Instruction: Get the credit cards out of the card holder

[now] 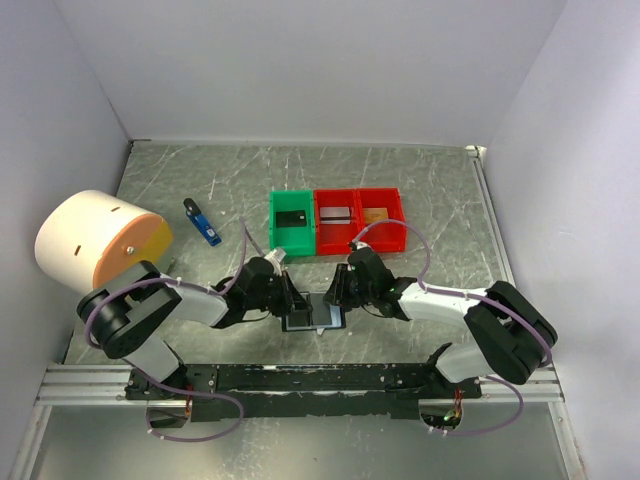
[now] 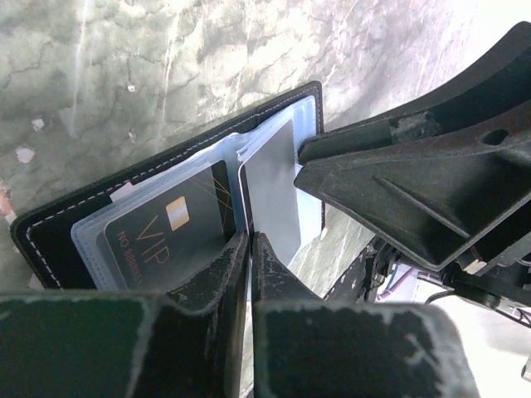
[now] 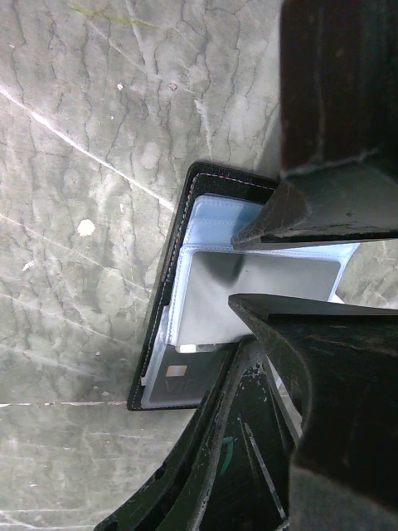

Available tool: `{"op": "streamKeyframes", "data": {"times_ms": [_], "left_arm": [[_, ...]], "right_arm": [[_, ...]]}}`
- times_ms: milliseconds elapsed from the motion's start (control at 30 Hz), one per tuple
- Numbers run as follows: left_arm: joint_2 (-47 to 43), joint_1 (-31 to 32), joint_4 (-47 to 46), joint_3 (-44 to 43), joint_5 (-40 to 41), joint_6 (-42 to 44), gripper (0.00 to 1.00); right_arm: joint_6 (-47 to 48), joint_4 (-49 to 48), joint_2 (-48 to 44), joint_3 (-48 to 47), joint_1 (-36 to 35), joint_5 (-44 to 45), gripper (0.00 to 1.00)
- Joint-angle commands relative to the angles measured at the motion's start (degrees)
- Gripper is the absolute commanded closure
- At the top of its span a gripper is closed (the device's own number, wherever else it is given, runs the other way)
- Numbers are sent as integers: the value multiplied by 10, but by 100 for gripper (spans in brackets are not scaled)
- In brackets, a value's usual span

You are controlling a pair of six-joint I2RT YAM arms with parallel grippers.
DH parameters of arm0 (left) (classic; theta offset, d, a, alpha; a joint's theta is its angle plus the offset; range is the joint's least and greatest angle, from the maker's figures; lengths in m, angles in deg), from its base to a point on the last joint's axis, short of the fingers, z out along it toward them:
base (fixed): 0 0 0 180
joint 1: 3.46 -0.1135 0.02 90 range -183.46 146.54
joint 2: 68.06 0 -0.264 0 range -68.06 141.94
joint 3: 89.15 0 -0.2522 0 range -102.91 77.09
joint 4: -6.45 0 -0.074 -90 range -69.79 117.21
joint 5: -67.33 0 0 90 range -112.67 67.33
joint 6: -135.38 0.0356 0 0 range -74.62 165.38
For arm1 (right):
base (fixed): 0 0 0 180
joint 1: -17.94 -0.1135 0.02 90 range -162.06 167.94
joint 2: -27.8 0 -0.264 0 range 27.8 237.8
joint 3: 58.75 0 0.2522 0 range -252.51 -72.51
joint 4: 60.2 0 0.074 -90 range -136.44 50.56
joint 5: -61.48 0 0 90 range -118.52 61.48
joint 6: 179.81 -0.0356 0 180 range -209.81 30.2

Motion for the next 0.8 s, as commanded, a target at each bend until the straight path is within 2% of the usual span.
{"op": "streamKeyframes", "data": {"times_ms": [0, 233, 467, 567, 767], "left_arm": [[4, 4, -56, 10, -21, -14, 90], [-23, 3, -11, 13, -3, -4, 89], [-50, 4, 91, -12, 26, 33, 91], [-57, 3, 106, -17, 33, 40, 89], [-53, 3, 90, -18, 26, 37, 90]], "right_arm": [[10, 50, 8, 23, 4, 16, 71], [10, 50, 11, 23, 4, 18, 71], [10, 49, 12, 22, 5, 16, 71], [11, 53, 7, 21, 5, 16, 71], [15, 22, -78, 25, 3, -22, 70]]}}
